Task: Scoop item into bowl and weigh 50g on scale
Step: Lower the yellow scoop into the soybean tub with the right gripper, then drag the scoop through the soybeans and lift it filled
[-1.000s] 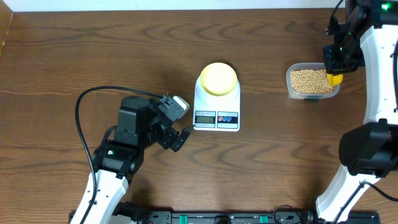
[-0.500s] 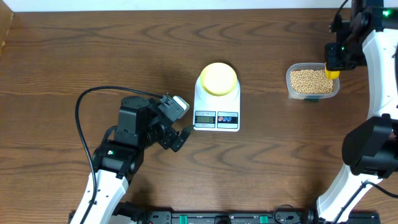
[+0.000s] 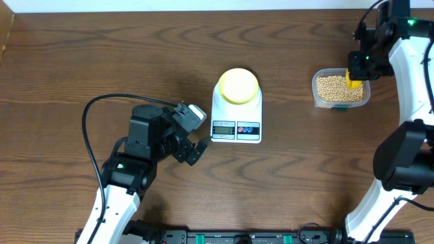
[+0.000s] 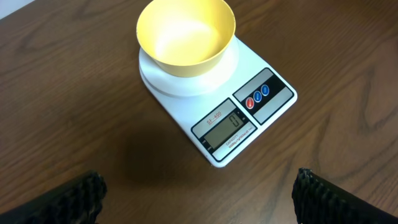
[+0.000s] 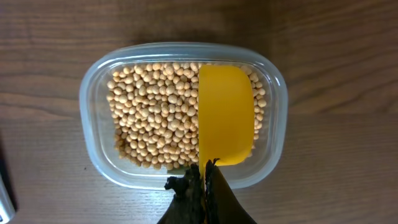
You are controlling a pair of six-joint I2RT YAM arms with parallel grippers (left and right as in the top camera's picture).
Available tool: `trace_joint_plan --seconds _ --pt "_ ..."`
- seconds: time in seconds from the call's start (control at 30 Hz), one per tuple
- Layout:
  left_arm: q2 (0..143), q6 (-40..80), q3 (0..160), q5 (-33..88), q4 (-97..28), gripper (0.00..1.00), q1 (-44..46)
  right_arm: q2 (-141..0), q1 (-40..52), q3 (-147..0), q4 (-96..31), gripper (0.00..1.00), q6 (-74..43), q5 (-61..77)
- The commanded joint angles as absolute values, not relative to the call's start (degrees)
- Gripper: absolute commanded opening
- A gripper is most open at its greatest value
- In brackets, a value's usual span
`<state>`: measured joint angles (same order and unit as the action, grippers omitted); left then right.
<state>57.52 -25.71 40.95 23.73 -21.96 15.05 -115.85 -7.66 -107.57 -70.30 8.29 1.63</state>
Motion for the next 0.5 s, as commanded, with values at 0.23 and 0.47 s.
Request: trace_joint_plan --seconds 0.23,0.47 --pt "57.23 -25.87 41.6 24.43 -21.78 0.97 14.81 -115.44 -9.41 -101.73 -68.93 0.01 8.62 2.92" --pt "57.23 -25.87 41.6 24.43 -21.78 0.97 14.81 -115.44 -10.52 -97.3 -66.0 0.01 8.6 11.79"
